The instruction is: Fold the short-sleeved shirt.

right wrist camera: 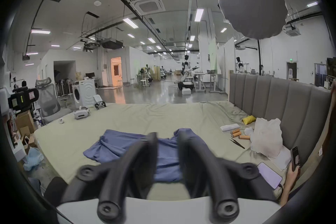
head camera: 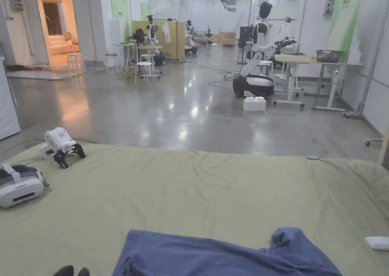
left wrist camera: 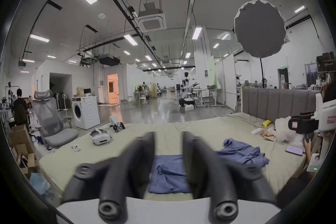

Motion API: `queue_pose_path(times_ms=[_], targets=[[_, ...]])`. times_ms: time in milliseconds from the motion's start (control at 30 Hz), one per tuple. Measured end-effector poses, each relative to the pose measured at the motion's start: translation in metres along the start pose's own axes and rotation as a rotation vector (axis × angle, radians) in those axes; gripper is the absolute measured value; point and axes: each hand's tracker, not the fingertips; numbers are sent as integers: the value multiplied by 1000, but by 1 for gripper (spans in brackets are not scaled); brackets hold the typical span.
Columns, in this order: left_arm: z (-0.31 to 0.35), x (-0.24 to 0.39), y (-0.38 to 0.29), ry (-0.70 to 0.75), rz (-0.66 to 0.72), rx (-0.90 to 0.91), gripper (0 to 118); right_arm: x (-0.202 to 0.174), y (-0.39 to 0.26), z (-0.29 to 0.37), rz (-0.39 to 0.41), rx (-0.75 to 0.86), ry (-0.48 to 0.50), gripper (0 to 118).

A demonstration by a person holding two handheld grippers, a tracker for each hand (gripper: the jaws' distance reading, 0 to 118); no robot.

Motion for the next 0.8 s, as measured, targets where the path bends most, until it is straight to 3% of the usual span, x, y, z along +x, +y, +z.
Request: queue_pose_path(times_ms=[33,67,167,300,400,433,533,567,633,733,800], targets=[[7,-1,0,8,-9,-2,11,-2,0,7,-3,3,14,6],[14,-5,1,30,-10,-4,0,-4,-1,11,-2,1,29,4],[8,-3,-4,-16,5,-42,0,-12,-5,18,32,-3,20,0],[1,-4,-8,-29,8,-62,0,-11,-5,13,19,-10,20,0],[-35,-21,-23,-112,163,-188,0,-9,-7,8,-1,-15,18,0],[-59,-29,-37,-130,192,-251,5,-8,-9,7,-12,-18,20,0],[-131,-51,-96,-124,269,-439,69,-3,-14,5,-39,-41,20,0],[-157,-59,-121,-127,313,-507,74,0,-18,4,-48,-53,18,0],[-204,-75,-172,-158,376,-551,72,6,-25,2,-62,-84,3,0],[-260,-80,-229,-10,287,-723,69,15,-32,1,-78,-132,-23,0],[-281,-77,-251,-40,299,-788,68,22,-38,-2,-75,-182,-58,0]])
